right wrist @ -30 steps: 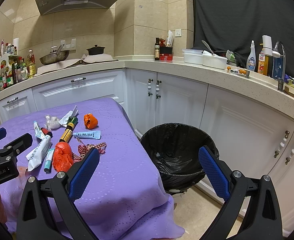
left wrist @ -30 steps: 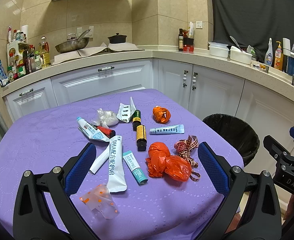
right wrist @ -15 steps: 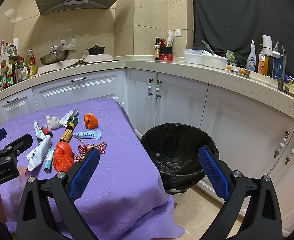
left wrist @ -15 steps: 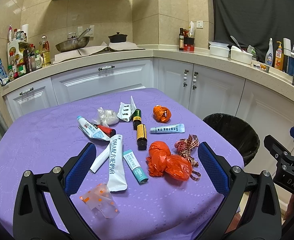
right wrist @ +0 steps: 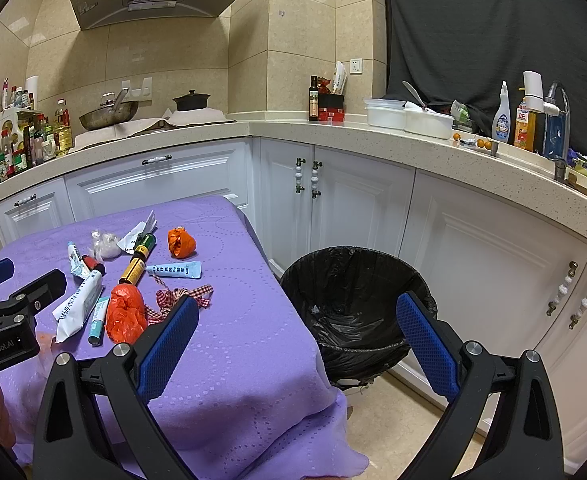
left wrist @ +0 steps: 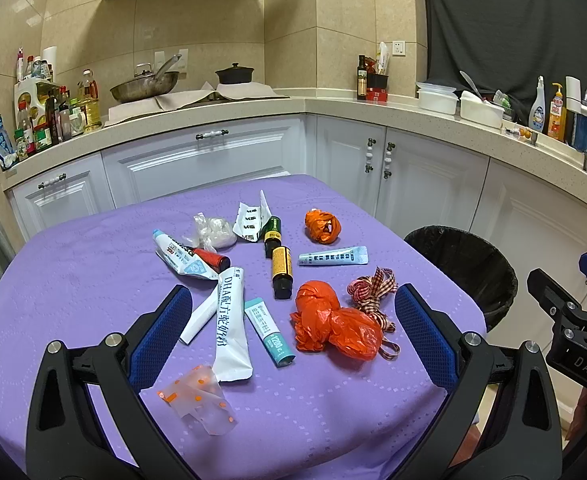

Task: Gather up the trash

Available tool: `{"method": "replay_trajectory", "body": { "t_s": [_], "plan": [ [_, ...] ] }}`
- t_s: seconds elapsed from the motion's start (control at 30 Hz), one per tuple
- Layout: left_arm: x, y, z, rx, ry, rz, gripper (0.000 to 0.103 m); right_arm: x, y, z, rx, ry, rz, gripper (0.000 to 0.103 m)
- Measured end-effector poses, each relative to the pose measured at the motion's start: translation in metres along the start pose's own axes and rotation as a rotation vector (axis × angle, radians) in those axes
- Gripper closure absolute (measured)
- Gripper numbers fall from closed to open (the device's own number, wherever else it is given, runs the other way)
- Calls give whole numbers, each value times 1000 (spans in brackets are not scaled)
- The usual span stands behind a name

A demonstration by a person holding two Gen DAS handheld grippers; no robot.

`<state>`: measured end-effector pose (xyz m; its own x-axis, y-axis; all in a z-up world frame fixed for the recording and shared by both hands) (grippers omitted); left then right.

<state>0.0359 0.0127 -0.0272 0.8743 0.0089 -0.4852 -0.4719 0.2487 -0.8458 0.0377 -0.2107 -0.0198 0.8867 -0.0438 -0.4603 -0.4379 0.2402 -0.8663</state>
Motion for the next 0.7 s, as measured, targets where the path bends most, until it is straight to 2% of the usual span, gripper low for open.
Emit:
{"method": "replay_trajectory", "body": {
  "t_s": [0.47,0.7],
  "plan": [
    [2,2,-2,-3,-2,6,4,0,1,0,2,-5,4,7],
    [9,16,8,-7,-15,38,4,13,8,13,6,-63,48,7]
  ]
}}
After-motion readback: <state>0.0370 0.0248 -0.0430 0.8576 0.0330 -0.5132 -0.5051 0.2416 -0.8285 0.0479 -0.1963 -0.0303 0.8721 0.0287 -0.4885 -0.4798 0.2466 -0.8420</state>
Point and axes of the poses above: each gripper's, at about its wrist camera, not at the fingertips, and x roughly the way its jaws point, z to its left, y to its underside, the point moved 4 cm from there along x, roughly the way its jaws point, and after that the axes turned 13 degrees about x, right-handed, at the moved point
